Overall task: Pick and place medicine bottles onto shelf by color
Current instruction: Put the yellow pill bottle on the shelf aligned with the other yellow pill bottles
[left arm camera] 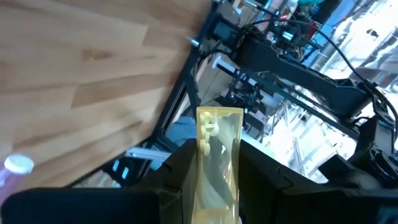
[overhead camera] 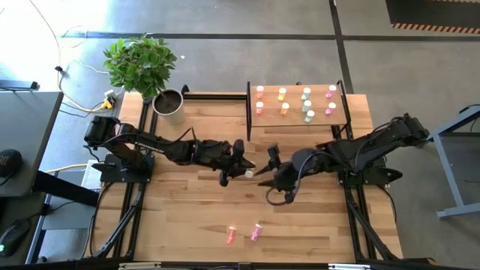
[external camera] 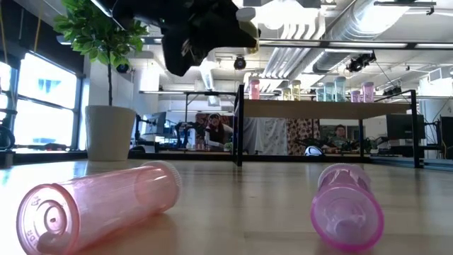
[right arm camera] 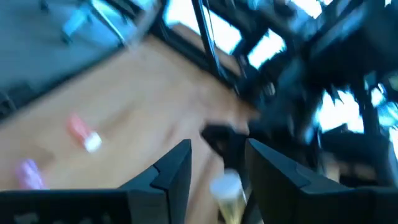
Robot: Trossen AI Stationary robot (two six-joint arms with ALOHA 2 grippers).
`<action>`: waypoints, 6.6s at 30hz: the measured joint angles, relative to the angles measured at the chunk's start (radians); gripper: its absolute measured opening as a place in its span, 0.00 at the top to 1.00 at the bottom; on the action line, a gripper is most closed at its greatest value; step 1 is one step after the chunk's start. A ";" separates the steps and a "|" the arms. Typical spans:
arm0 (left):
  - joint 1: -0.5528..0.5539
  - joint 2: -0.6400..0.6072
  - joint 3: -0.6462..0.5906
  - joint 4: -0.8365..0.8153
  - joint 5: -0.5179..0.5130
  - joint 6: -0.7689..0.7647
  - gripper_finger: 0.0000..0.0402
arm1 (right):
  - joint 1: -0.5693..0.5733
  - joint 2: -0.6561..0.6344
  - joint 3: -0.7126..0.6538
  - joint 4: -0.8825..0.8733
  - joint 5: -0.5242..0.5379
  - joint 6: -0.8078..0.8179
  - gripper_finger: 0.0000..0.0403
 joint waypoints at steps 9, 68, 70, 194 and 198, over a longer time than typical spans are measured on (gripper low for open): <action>-0.029 0.005 0.000 -0.033 0.034 -0.029 0.79 | 0.002 0.064 -0.001 0.048 -0.022 -0.071 0.65; -0.049 0.007 -0.001 -0.012 0.019 -0.055 0.79 | -0.011 0.209 0.000 0.061 0.149 -0.154 0.70; -0.049 0.007 -0.001 -0.011 0.019 -0.054 0.79 | -0.011 0.209 0.000 0.060 0.149 -0.154 0.72; 0.244 -0.435 0.000 -0.282 -0.142 2.015 0.45 | 0.002 -0.375 0.000 -0.821 1.086 1.626 0.74; 0.244 -0.435 0.000 -0.282 -0.142 2.015 0.45 | 0.002 -0.376 0.000 -0.671 1.062 1.512 0.74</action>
